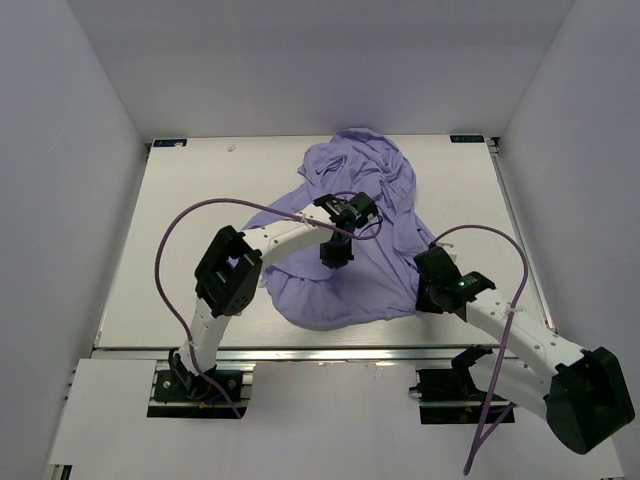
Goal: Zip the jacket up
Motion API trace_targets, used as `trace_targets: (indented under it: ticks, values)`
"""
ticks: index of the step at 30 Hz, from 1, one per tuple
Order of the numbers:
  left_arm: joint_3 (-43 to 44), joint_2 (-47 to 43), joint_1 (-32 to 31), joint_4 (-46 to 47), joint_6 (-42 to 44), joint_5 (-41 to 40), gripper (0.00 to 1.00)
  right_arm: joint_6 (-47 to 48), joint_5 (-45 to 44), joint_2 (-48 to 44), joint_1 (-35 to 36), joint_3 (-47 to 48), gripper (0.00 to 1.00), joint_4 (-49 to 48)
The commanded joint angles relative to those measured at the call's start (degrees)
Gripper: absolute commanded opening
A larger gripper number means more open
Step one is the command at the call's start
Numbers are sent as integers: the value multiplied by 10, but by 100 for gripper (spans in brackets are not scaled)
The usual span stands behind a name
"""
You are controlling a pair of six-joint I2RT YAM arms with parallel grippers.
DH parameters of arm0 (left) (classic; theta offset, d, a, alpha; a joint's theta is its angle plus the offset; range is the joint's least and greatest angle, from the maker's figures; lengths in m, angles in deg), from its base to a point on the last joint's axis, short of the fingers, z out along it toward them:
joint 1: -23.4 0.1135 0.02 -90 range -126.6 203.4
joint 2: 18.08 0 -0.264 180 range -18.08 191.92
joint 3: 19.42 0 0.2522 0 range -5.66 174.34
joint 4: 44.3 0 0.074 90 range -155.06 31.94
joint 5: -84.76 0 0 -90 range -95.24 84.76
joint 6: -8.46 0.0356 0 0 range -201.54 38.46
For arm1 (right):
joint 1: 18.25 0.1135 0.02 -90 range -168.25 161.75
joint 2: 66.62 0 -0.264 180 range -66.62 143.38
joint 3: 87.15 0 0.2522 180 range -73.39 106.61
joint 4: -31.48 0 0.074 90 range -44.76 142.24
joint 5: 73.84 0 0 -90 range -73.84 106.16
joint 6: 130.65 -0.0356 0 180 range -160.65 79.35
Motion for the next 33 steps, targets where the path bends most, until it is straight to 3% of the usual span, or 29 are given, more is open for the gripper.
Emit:
trace_targets:
  ticks: [1,2,4,9,17,20,24,33]
  values:
    - [-22,-56,7,8,4,-13,21,-5,-1,15,-7,-8,0,-25]
    - [-26,-60,8,11,6,-11,10,-4,0,16,-7,-9,0,-28]
    - [-38,-74,9,27,11,5,0,-2,1,15,-9,-7,0,-32]
    - [-112,-125,9,139,56,67,0,62,117,-35,-9,-6,0,-113]
    - [-276,-314,10,371,91,141,0,78,248,-102,-9,-16,0,-310]
    - [-343,-371,10,467,92,144,0,77,291,-96,-9,-27,0,-395]
    - [-391,-416,10,519,85,124,0,75,341,-74,-9,-35,0,-500]
    - [-498,-478,11,653,89,118,0,-2,388,-47,-9,-31,0,-566]
